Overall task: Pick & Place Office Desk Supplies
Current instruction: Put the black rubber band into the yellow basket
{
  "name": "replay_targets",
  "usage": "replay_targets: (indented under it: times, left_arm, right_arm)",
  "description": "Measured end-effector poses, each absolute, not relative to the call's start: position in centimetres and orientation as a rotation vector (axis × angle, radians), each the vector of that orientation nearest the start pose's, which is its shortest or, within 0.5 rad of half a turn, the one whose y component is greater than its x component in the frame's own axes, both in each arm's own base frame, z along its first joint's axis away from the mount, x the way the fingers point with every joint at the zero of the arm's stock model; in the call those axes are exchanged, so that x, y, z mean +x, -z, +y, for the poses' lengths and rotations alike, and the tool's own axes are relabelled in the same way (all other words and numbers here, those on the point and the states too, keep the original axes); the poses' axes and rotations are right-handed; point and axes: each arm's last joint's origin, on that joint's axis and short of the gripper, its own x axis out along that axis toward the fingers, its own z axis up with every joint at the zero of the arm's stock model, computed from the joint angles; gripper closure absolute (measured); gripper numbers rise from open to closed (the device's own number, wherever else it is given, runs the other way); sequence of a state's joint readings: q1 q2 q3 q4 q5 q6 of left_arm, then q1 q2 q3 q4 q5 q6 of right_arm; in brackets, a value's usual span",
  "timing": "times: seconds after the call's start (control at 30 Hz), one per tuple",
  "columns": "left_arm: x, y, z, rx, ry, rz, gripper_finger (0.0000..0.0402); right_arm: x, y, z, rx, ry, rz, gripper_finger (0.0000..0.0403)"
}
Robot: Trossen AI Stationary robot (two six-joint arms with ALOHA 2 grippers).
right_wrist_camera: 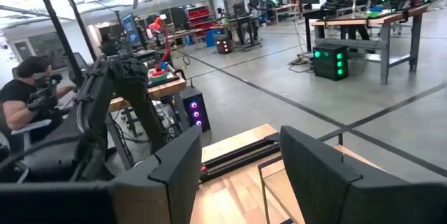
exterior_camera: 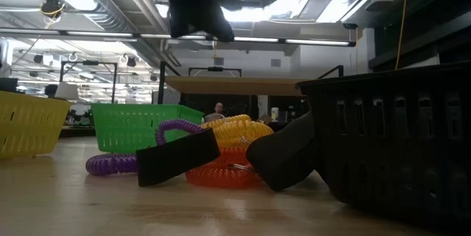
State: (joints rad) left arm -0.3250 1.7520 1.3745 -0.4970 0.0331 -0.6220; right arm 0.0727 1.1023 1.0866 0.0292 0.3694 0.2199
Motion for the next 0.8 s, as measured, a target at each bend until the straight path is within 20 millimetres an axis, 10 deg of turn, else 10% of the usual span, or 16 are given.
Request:
replay_targets:
  times: [0.8]
  left_arm:
    - [35.9, -20.6, -16.1, -0.487, 0.043, 1.131, 0.0235]
  right_arm:
    - [24.2, -39.2, 0.9, 0.216, 0.225, 0.007, 0.0206]
